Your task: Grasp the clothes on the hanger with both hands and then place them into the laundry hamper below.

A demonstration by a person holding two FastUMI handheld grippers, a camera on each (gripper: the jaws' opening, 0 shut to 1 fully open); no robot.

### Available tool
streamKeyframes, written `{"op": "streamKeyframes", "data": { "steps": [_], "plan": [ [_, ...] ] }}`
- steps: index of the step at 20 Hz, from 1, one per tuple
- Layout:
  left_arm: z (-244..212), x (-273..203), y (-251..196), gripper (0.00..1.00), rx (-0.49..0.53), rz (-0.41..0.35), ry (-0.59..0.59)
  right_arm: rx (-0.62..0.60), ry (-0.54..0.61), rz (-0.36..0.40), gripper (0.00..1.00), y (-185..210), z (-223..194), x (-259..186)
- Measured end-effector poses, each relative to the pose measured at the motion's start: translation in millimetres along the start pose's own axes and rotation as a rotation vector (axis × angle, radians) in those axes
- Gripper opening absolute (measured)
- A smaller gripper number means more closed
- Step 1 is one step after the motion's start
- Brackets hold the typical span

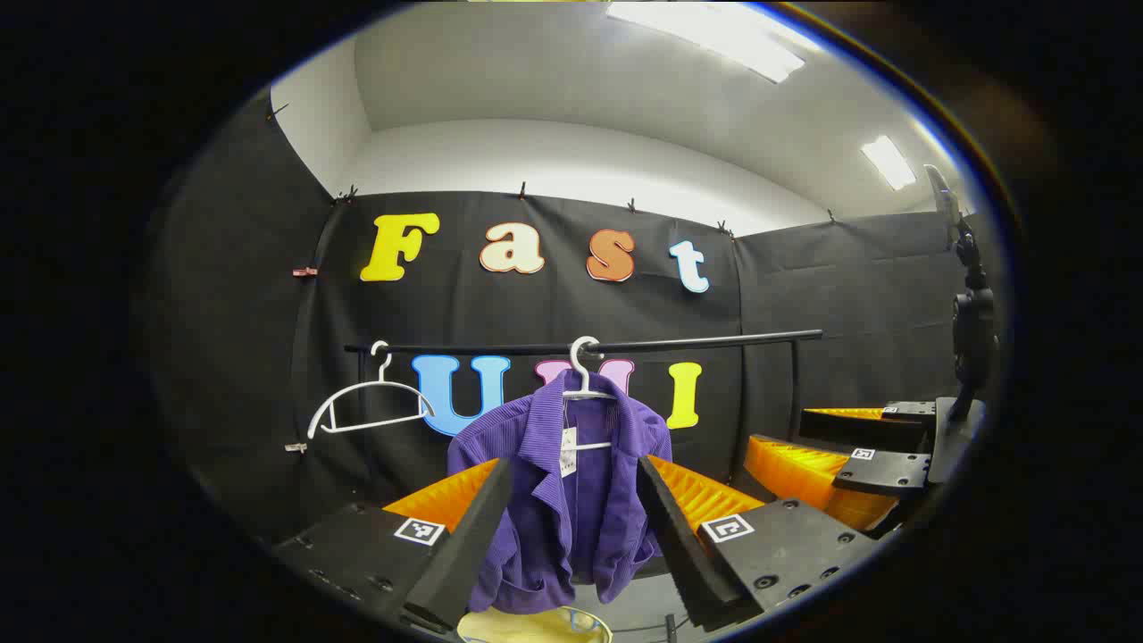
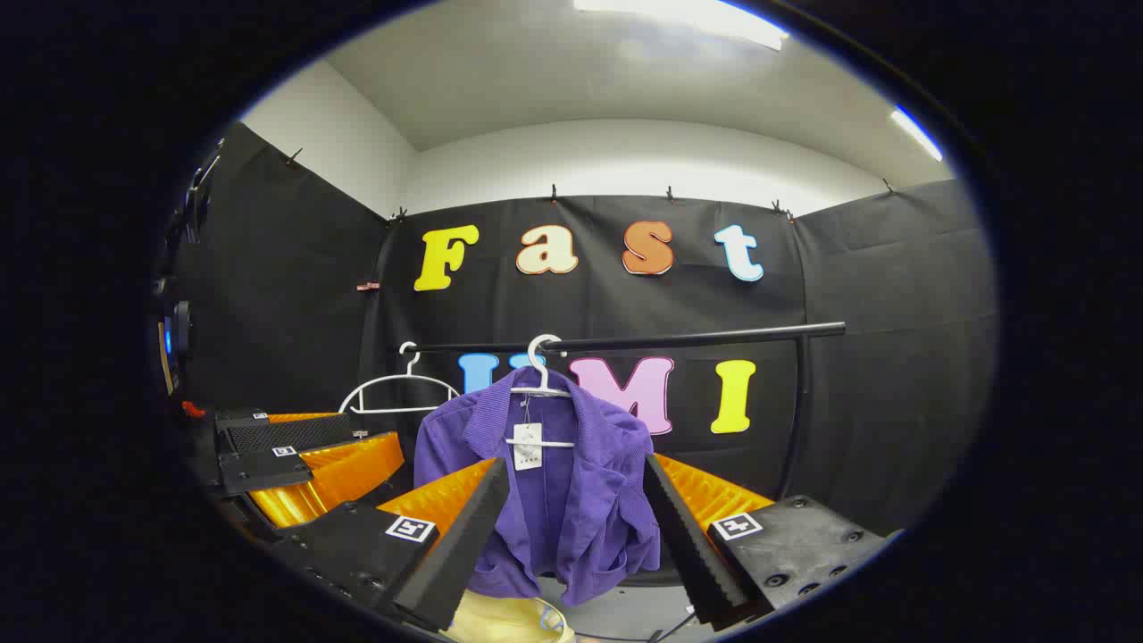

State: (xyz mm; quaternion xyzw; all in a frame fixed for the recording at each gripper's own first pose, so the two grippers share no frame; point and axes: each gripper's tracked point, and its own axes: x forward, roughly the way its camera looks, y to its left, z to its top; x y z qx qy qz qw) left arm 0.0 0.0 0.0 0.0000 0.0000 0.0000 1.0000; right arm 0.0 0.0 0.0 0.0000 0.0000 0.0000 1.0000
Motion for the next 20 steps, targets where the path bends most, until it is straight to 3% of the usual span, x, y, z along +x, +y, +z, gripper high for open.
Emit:
{"op": "streamKeyframes", "data": {
  "steps": [20],
  "plan": [
    [29.0, -11.9, 22.4, 0.89, -0.015, 0.022, -0.067, -0.014, -0.039, -0.051, 0.96, -3.4, 20.5, -12.0]
  ]
}}
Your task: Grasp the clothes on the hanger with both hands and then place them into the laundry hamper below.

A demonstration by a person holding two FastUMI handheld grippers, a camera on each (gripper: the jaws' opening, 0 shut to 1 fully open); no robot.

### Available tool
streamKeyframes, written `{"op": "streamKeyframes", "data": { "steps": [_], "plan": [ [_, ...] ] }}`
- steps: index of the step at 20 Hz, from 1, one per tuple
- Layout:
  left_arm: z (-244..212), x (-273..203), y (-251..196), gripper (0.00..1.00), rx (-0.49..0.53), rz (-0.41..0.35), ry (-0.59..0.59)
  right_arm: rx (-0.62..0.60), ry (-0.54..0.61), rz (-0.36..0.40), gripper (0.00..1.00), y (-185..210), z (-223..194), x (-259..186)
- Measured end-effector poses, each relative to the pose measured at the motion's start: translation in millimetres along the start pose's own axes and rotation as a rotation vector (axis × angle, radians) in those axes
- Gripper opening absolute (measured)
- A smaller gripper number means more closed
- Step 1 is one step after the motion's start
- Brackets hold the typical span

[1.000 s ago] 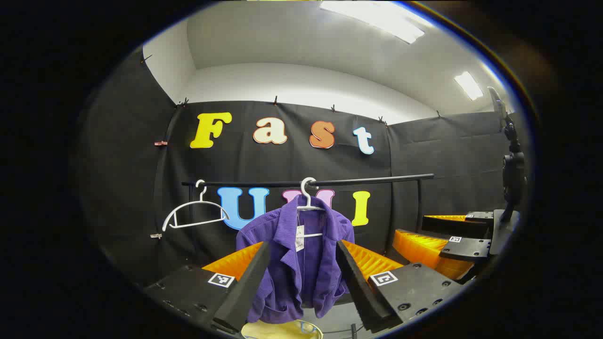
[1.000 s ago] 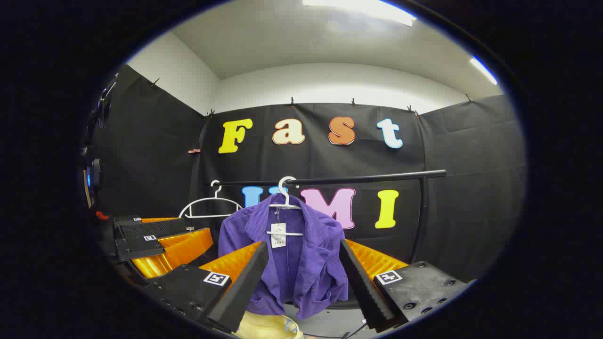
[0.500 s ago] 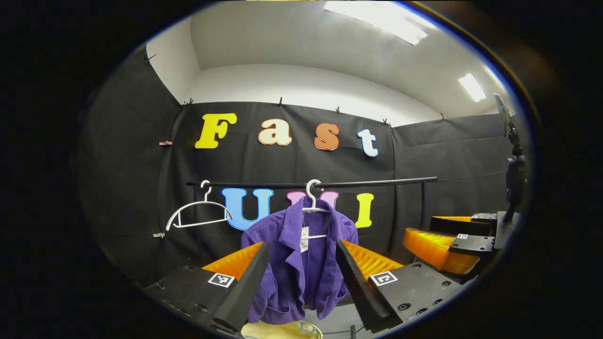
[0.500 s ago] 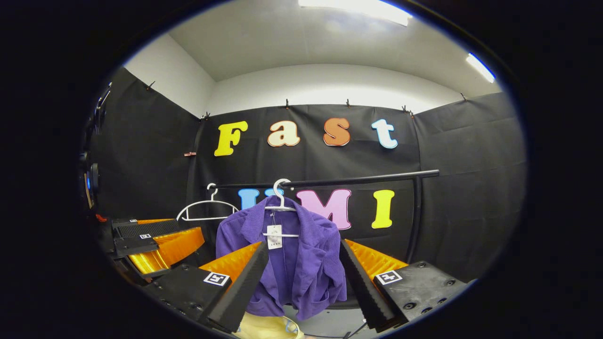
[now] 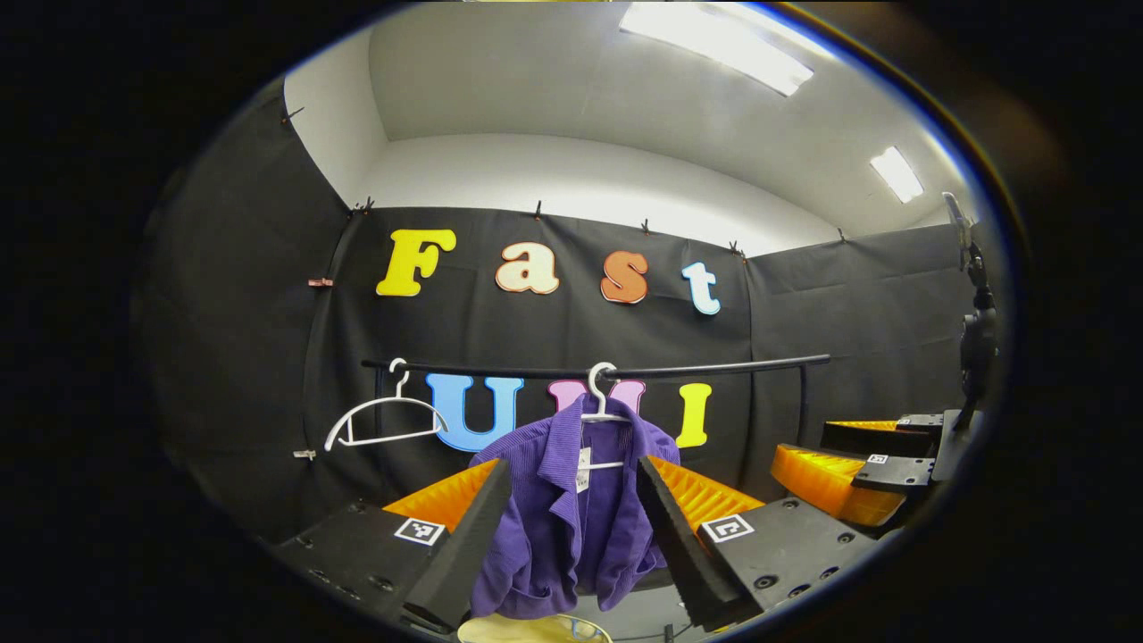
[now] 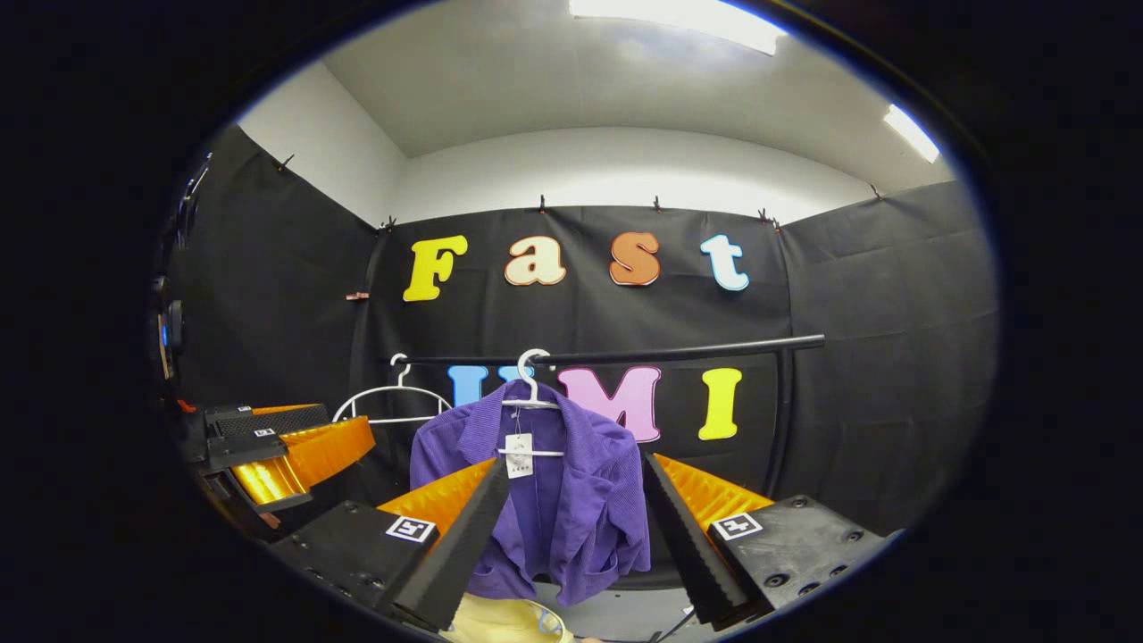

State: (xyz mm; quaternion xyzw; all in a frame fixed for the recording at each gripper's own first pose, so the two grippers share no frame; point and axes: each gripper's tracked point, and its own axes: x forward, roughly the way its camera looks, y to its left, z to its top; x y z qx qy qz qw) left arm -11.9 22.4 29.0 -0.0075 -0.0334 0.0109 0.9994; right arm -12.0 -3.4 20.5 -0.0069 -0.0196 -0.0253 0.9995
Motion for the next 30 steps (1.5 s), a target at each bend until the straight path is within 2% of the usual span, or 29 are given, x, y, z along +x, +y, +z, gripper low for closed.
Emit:
{"op": "streamKeyframes", "data": {
  "steps": [9, 14, 17, 22, 27, 30],
  "plan": [
    [17.6, 6.3, 11.0, 0.89, -0.012, -0.054, -0.052, -0.023, -0.03, -0.053, 0.96, 11.7, 13.1, -4.4],
    [-6.8, 17.0, 12.0, 0.9, -0.013, -0.104, -0.014, -0.039, 0.019, -0.084, 0.96, 15.4, -10.2, -1.5],
    [-21.5, 30.3, 14.3, 0.9, -0.02, -0.105, 0.008, -0.06, 0.041, -0.086, 0.96, 12.6, -23.5, 10.1],
    [-51.9, 76.6, 12.2, 0.9, -0.024, -0.078, 0.053, -0.053, 0.052, -0.046, 0.96, -3.4, -51.3, 78.9],
    [-107.9, 149.3, 9.7, 0.9, -0.02, 0.034, 0.099, -0.042, 0.061, 0.075, 0.96, -12.4, -101.4, 173.5],
    [-147.4, 180.7, 8.8, 0.89, -0.025, 0.091, 0.147, -0.043, 0.13, 0.128, 0.96, -17.3, -149.2, 217.0]
  ]
}}
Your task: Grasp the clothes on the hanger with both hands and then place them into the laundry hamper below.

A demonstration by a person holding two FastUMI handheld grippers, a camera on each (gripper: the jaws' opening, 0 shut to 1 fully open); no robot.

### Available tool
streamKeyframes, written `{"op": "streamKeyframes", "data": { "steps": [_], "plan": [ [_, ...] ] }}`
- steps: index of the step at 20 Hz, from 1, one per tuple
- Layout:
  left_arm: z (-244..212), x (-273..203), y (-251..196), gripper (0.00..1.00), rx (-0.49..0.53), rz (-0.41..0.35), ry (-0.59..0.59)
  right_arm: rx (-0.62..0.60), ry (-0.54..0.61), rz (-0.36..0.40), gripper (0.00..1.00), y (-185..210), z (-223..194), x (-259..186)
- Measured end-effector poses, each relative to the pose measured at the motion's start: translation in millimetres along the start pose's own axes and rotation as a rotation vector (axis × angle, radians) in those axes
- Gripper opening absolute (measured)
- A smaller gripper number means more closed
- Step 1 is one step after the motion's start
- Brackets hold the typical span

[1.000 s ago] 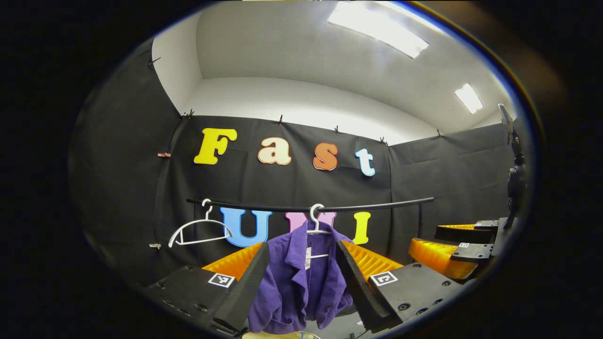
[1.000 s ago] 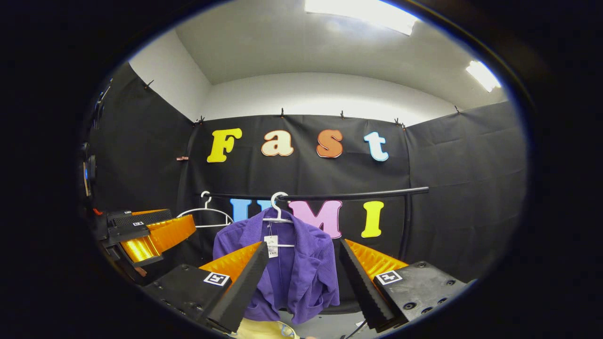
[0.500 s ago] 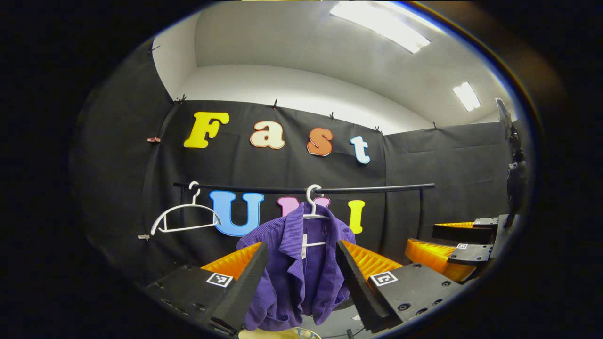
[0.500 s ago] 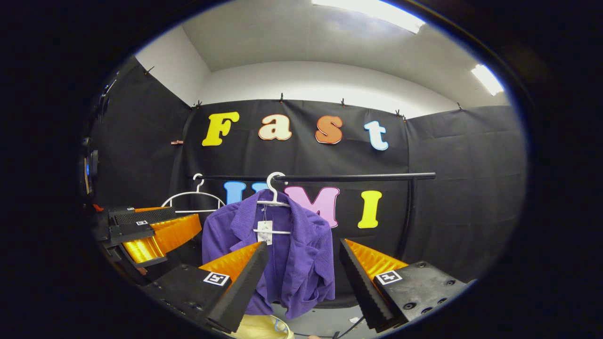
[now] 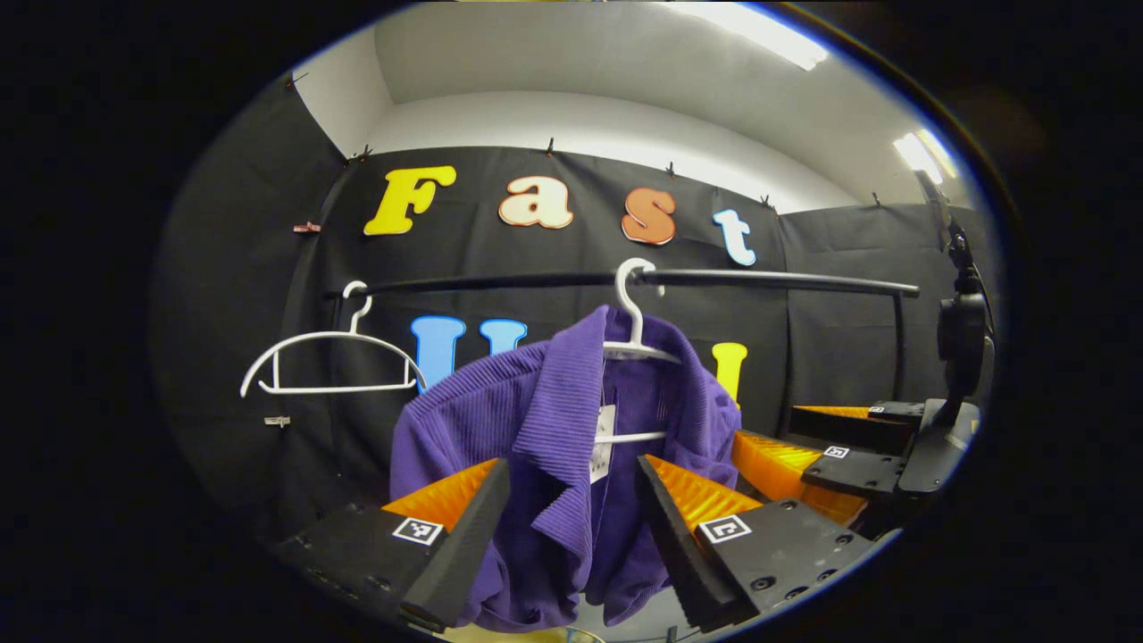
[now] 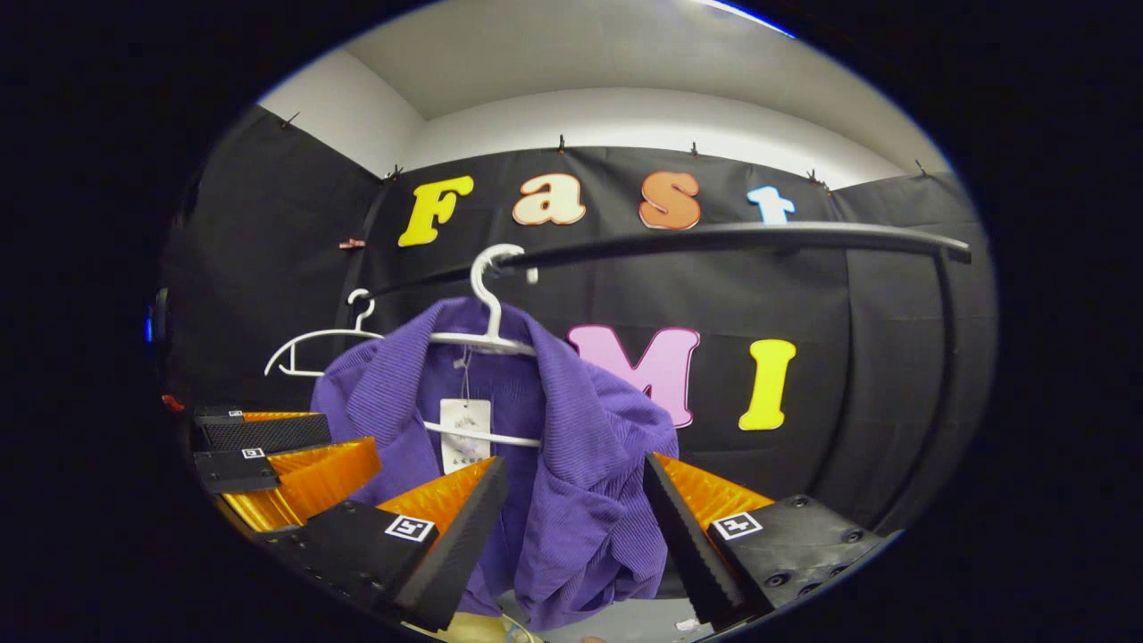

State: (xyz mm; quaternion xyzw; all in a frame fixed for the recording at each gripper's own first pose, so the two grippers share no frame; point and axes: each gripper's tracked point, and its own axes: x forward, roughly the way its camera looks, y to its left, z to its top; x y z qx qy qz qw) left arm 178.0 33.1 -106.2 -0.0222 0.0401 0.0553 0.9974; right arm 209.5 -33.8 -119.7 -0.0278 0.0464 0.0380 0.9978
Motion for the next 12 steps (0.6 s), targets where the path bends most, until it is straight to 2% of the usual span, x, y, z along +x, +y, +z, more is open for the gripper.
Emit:
{"op": "streamKeyframes", "data": {
  "steps": [2, 6, 9, 12],
  "plan": [
    [-15.0, 17.4, 6.8, 0.88, -0.023, 0.049, 0.023, 0.021, 0.037, 0.016, 0.97, -5.3, -22.6, 21.7],
    [-33.9, 42.8, 11.9, 0.87, -0.044, 0.094, 0.07, 0.034, 0.073, 0.052, 0.96, -4.8, -46.2, 50.5],
    [-28.5, 50.5, 4.9, 0.87, -0.051, 0.092, 0.053, 0.036, 0.077, 0.073, 0.92, -3.1, -52.4, 66.5],
    [-31.7, 59.1, 1.3, 0.87, -0.048, 0.098, 0.062, 0.143, 0.114, 0.156, 0.91, 19.4, -55.5, 64.8]
  ]
}}
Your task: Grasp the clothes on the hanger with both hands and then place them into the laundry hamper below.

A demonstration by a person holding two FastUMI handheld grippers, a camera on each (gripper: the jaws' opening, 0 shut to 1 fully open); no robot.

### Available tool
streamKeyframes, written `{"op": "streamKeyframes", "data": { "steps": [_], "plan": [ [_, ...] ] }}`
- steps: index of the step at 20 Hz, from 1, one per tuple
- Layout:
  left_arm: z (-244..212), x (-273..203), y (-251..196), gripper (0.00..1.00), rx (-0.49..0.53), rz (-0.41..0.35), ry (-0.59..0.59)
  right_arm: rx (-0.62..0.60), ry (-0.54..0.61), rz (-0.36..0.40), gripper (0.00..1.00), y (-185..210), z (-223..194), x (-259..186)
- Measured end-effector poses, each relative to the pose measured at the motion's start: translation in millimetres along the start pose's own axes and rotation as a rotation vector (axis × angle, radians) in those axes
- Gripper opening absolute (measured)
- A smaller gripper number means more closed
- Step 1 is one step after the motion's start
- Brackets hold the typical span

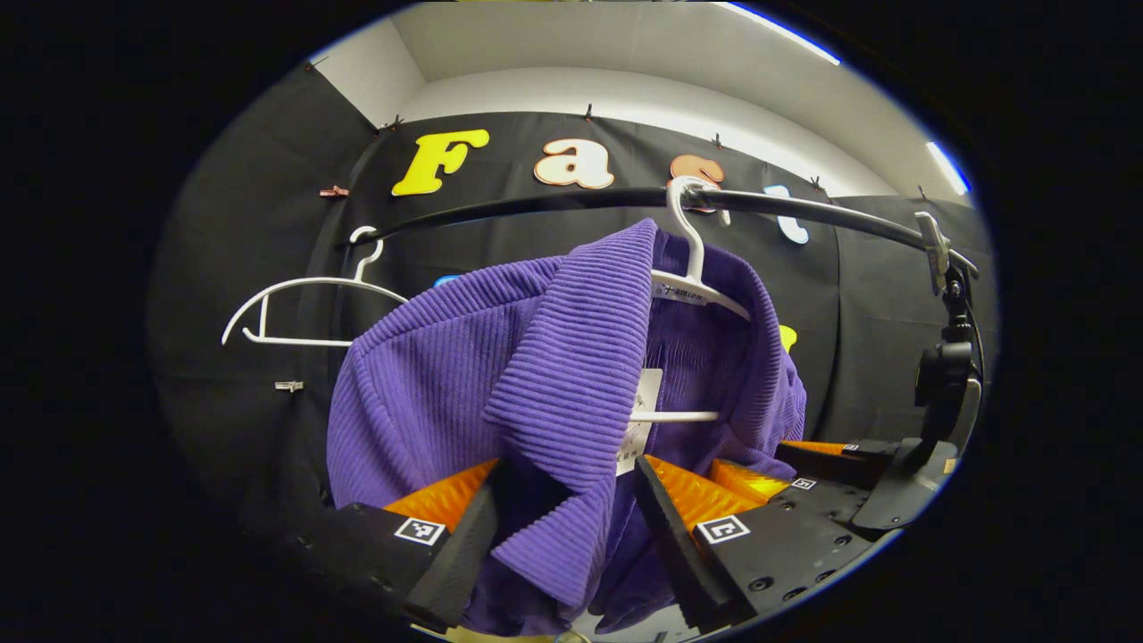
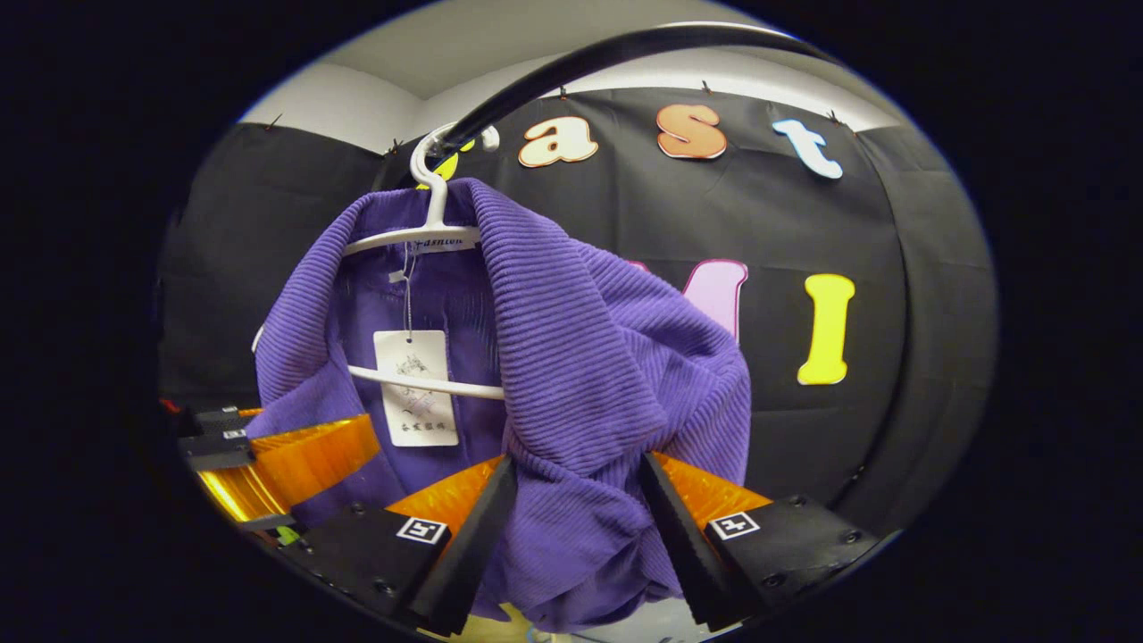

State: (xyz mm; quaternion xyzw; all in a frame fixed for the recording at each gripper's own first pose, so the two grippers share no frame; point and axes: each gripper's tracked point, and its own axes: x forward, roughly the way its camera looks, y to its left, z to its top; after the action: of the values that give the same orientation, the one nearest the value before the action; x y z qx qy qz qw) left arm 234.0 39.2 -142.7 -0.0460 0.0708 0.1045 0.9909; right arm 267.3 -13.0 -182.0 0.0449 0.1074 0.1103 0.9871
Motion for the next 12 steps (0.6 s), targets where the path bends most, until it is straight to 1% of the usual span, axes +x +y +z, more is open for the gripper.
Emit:
{"op": "streamKeyframes", "data": {
  "steps": [1, 2, 3, 4, 5, 6, 7, 8, 9, 10, 11, 12],
  "plan": [
    [0.8, 1.6, -1.2, 0.87, 0.0, -0.004, 0.002, 0.027, 0.005, 0.025, 0.89, 8.3, 0.7, -1.0],
    [2.9, 0.6, -2.2, 0.87, -0.003, -0.008, -0.001, 0.026, 0.012, 0.029, 0.88, 11.3, -1.0, -0.8],
    [5.2, -0.4, -1.8, 0.83, -0.008, -0.007, -0.005, 0.008, 0.008, 0.029, 0.88, 13.3, -0.8, -3.8],
    [5.6, -1.1, -1.8, 0.8, -0.013, -0.007, -0.008, -0.004, 0.005, 0.033, 0.8, 17.9, 2.8, -8.0],
    [7.2, -1.9, -1.6, 0.75, -0.012, -0.009, -0.01, -0.006, 0.002, 0.039, 0.84, 21.5, 5.3, -12.5],
    [8.1, -4.4, -1.0, 0.76, -0.009, -0.015, -0.016, -0.004, 0.0, 0.037, 0.82, 23.3, 7.1, -13.4],
    [9.7, -4.1, -0.7, 0.71, -0.005, -0.021, -0.021, 0.002, 0.003, 0.034, 0.83, 22.3, 6.3, -15.0],
    [10.1, -3.8, -0.3, 0.7, -0.002, -0.025, -0.02, 0.008, 0.001, 0.036, 0.82, 22.9, 5.2, -14.8],
    [10.2, -3.7, -1.1, 0.67, 0.002, -0.029, -0.018, 0.003, 0.002, 0.025, 0.8, 18.8, 2.3, -12.3],
    [7.5, -3.1, -2.5, 0.62, 0.007, -0.034, -0.011, -0.014, 0.008, 0.011, 0.74, 14.4, -0.1, -8.1],
    [5.2, -1.9, -1.9, 0.53, 0.014, -0.033, 0.001, -0.03, 0.013, 0.0, 0.7, 11.8, -1.2, -6.2],
    [3.0, -1.0, -1.2, 0.46, 0.017, -0.034, 0.005, -0.046, 0.01, -0.012, 0.6, 9.6, 0.5, -4.9]
  ]
}}
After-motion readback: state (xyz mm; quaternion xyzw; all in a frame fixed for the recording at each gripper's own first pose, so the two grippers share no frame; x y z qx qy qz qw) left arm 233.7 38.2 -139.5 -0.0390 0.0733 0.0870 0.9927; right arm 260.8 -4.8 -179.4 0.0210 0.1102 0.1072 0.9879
